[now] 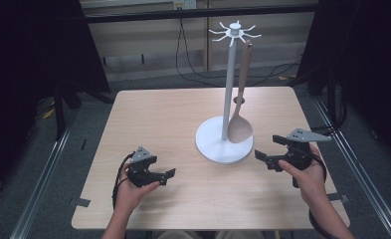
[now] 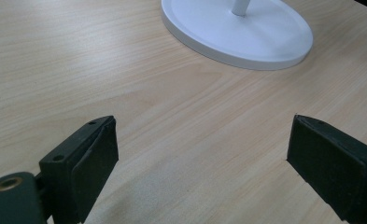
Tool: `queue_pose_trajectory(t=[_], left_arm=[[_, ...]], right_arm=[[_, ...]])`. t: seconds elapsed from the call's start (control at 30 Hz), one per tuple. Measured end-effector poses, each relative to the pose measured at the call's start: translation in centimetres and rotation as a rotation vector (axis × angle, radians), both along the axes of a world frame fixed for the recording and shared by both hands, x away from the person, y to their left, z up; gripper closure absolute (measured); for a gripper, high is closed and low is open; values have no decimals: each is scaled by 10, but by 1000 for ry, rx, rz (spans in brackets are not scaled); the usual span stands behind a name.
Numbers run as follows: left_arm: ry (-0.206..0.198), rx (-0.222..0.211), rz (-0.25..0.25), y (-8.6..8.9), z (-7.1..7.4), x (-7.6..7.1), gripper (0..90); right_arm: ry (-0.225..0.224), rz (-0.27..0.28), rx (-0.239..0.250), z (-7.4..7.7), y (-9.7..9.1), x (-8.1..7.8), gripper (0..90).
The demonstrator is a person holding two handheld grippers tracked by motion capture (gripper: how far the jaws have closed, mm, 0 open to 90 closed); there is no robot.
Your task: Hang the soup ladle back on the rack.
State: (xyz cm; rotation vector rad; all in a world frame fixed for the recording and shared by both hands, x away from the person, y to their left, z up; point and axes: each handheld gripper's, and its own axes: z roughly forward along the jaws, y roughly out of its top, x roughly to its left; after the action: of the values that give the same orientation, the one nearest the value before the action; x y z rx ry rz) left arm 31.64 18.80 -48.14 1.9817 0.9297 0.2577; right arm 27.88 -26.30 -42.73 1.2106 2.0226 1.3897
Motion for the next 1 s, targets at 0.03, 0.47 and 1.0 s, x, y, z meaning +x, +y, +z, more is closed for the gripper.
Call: queue_pose_trajectory(t=[0.03, 0.47, 1.0], left_arm=[[0, 0, -1, 0, 0, 0, 87], [-3, -13, 3, 1, 1, 1, 72], [-1, -17, -9, -1, 0, 1, 47]], right_arm=[[8, -2, -1, -3, -1, -1, 75], [49, -6, -31, -25, -9, -5, 67], [88, 24, -96, -46, -13, -11, 66]])
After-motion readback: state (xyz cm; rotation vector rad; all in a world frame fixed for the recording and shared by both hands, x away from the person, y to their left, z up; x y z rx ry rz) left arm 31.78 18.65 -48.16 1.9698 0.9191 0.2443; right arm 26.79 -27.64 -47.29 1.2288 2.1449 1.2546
